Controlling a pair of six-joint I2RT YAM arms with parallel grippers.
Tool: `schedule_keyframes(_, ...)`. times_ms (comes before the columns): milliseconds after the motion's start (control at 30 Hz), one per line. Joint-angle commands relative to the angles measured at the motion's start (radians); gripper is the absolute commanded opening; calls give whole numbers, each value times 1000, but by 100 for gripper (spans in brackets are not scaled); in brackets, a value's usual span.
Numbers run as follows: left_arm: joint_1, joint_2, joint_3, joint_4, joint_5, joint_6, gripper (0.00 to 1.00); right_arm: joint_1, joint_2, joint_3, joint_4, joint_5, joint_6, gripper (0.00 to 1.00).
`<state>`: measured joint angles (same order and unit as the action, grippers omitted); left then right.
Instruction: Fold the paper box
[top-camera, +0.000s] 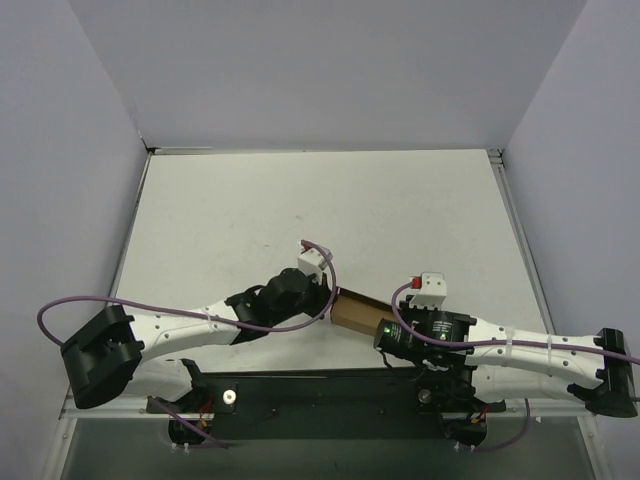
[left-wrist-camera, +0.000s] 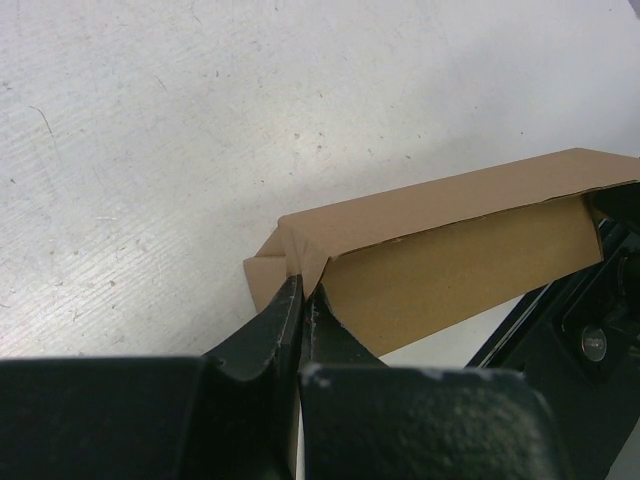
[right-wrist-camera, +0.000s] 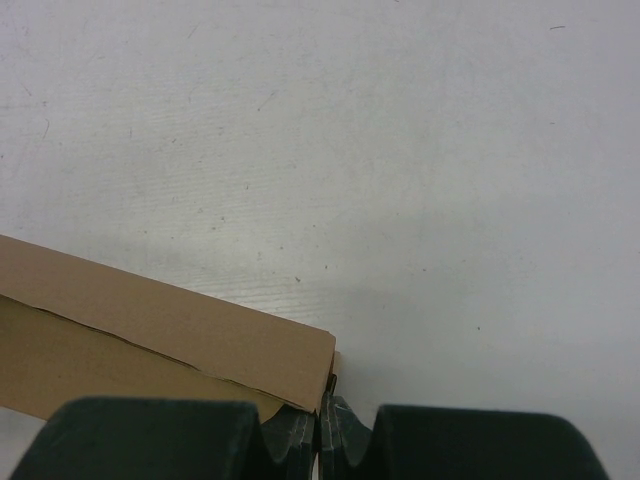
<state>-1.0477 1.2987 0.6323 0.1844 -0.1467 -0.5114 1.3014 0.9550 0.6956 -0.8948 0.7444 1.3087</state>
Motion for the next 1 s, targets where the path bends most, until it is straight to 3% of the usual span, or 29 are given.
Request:
schedule_keyframes(0, -21, 33, -63, -120, 50, 7, 0, -4, -9, -1, 30, 39, 17, 0)
schedule_keyframes(367, -17, -9, -101, -168, -22, -13, 0, -4, -13, -8, 28, 36, 18, 0)
schedule_keyframes(967, 2, -49, -135, -181, -4, -13, 0, -8, -22, -16, 28, 32, 20, 0)
